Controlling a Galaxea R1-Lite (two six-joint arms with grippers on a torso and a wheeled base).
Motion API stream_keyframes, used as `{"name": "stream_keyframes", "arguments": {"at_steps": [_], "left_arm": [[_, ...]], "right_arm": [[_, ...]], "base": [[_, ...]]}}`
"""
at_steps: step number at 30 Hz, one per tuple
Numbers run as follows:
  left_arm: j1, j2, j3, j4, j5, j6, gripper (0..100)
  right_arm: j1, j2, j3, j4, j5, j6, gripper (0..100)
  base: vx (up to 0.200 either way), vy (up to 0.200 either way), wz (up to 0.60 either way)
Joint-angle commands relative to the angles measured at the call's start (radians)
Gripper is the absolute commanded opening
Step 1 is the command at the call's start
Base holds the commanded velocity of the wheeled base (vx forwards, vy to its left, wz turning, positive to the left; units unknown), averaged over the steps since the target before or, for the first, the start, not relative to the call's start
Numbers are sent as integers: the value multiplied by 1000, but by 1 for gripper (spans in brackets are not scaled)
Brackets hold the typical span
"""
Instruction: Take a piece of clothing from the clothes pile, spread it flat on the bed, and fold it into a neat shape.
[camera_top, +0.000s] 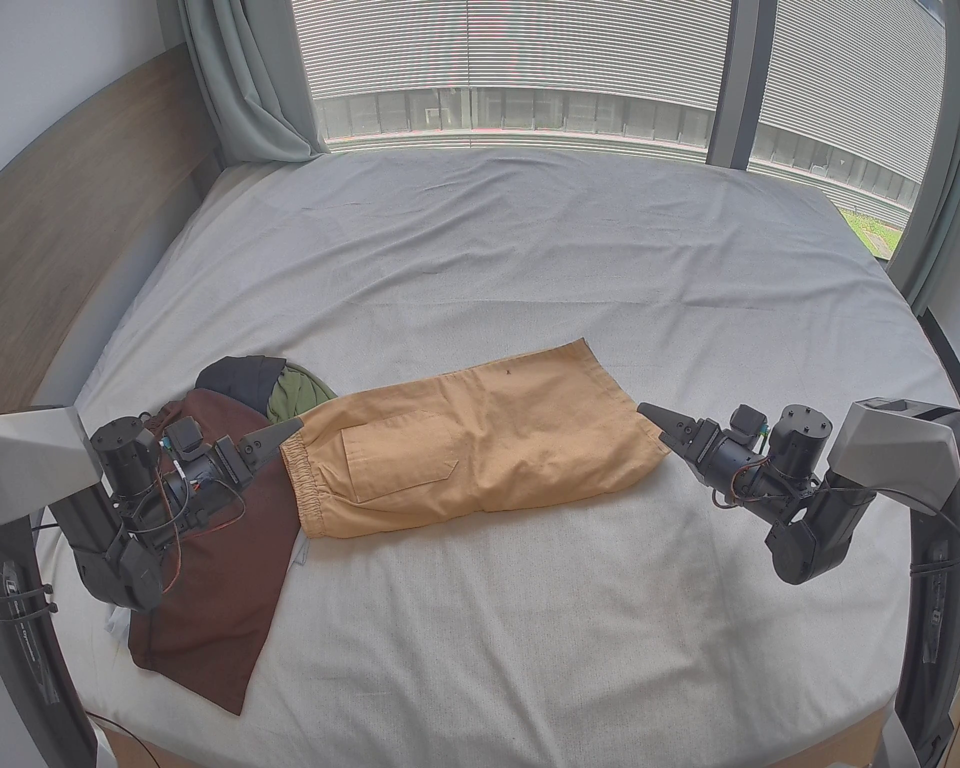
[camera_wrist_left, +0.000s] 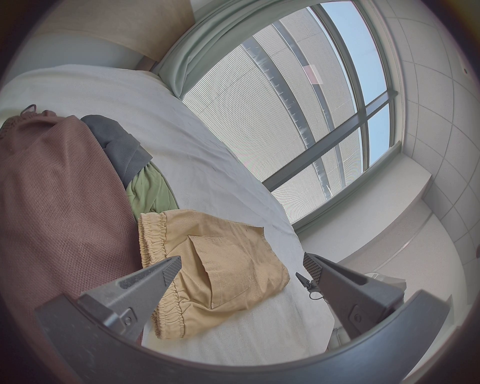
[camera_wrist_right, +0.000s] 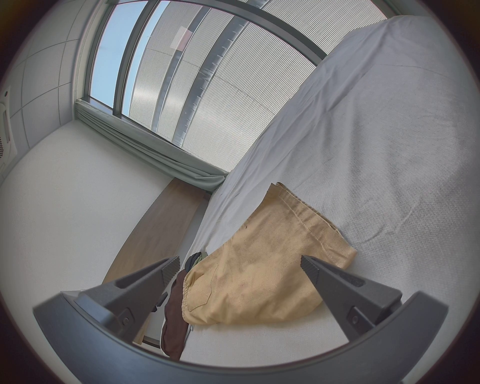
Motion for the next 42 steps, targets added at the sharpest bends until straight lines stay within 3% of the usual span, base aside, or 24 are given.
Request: {"name": "stream_keyframes", "arguments": {"at_steps": [1,42], "left_arm": [[-1,-13,10,0,-1,19,100],[-13,0,16,0,-1,54,100]], "right_arm": [[-3,7,8,-2,0,-1,100],[89,173,-21,3,-9,-3,100]], "base": [[0,0,0],[0,0,0]]}}
